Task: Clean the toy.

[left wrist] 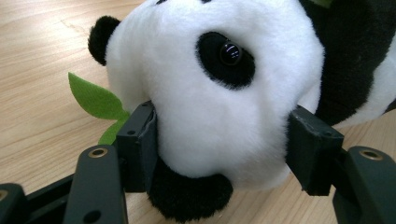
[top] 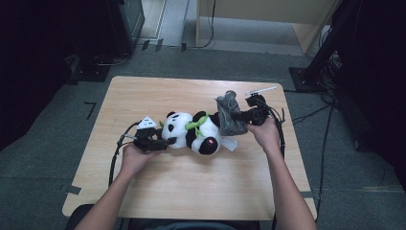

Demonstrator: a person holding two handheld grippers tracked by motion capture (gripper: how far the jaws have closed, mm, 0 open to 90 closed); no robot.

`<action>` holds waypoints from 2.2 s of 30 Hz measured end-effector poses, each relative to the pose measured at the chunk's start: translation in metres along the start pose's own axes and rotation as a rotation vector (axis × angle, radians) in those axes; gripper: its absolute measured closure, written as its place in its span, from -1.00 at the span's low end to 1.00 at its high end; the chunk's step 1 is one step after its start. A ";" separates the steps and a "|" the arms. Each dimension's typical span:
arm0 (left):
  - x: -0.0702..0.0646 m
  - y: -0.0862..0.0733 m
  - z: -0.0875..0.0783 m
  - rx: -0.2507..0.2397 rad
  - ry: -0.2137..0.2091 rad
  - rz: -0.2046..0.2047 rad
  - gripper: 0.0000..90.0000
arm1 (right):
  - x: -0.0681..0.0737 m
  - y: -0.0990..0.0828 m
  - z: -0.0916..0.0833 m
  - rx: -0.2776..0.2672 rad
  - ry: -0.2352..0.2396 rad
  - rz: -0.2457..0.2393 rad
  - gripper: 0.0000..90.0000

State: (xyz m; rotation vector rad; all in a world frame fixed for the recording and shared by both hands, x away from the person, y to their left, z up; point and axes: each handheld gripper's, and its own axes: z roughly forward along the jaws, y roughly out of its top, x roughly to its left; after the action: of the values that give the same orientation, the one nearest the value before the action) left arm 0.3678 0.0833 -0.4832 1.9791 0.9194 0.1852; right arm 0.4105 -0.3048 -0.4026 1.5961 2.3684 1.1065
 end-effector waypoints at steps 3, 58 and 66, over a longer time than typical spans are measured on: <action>0.000 0.000 0.001 0.000 0.001 -0.004 -0.29 | -0.004 -0.003 -0.003 0.002 -0.007 0.012 0.75; -0.003 0.003 0.001 0.023 0.018 -0.016 -0.24 | 0.049 -0.026 0.030 -0.007 0.127 -0.169 0.74; -0.002 0.002 0.001 0.020 0.012 -0.015 -0.24 | 0.037 -0.041 0.029 0.009 0.113 -0.148 0.74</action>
State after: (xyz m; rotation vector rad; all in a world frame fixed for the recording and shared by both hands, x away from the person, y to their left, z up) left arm 0.3679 0.0809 -0.4815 1.9914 0.9467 0.1805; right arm 0.3741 -0.2669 -0.4368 1.3687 2.5177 1.1866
